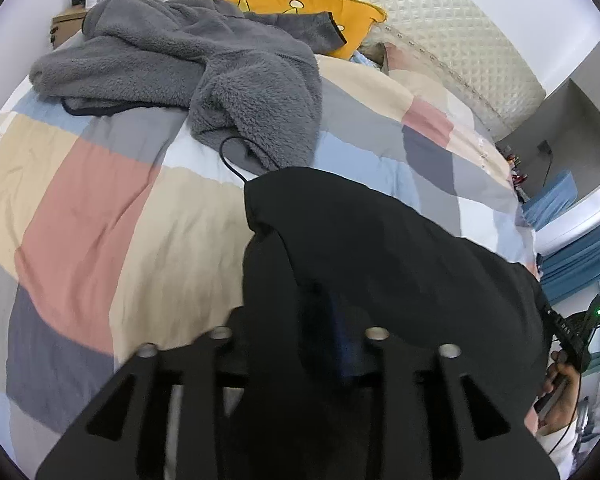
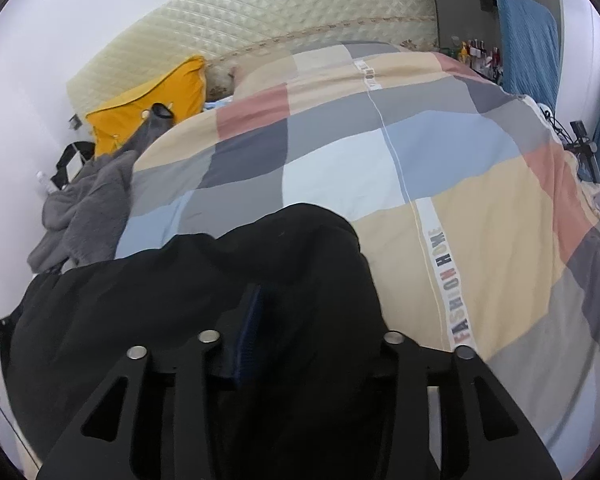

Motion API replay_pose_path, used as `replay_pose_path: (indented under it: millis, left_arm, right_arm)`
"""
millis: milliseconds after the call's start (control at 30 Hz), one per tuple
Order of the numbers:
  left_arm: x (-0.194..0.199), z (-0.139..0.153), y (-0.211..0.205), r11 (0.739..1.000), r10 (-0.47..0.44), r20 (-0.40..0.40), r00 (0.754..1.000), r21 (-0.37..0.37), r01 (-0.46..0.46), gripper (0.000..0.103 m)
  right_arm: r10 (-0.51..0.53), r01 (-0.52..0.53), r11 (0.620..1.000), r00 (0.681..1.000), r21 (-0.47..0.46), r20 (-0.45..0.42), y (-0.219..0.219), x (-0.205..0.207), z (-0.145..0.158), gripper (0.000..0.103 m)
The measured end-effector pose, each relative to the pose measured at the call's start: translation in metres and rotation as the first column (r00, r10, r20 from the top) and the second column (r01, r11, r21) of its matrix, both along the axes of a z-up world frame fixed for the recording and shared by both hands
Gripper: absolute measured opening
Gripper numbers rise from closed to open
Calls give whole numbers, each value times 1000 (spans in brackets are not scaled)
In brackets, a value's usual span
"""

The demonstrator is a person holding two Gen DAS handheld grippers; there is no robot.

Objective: Fold large clothes
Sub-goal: 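Release the folded jacket with both tools and pull them back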

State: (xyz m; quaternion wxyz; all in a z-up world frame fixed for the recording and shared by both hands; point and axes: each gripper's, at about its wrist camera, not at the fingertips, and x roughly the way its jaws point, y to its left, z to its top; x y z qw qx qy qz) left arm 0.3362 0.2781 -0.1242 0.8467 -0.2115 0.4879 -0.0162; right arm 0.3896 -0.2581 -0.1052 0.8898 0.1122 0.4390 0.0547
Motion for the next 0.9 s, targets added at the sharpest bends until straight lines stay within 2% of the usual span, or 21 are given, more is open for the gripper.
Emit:
replay_pose_path:
  millis: [33,67,100,133,333,400,533,667,800,900]
  left_arm:
    - [-4,6,-3,1000,8,9,1000,15,-8,56]
    - [-9,14,-5,999,14,28,1000,38,-15,63]
    - [-17,27,-8,997,18,63,998,69,-23,74]
    - [-22,36,-9,996,20,84,996,84,-27,78]
    - [-48,83,-17,989,28,147,989,143,-49,78]
    - [-59,107,-28,982,18,185,983,180,-52,80]
    - [-79,145,-50,978,-33,265,964,207,-24,84]
    - [-102,182,-78,972,-95,336,937,233,15,86]
    - [-134,211,-106,962,-153,418,895,270,38,88]
    - [-155,225,-121,954,-186,469,863,295,45,97]
  right_arm:
    - [3,-3,1000,1000,6,5,0,-6,6,54]
    - [-1,1,1000,1000,8,10,-1,-11,10,68]
    - [-11,11,1000,1000,3,19,-3,-17,17,77]
    - [-21,22,1000,999,-6,38,-4,-24,25,78]
    - [-33,33,999,990,2,136,-10,-58,77,80]
    - [-27,26,1000,982,7,188,-8,-73,102,83]
    - [-9,12,1000,955,-10,297,3,-105,156,87]
    - [17,-10,1000,917,-20,400,15,-141,207,103]
    - [41,-39,999,876,-14,481,24,-180,244,103]
    - [55,-56,998,846,-15,530,29,-213,264,103]
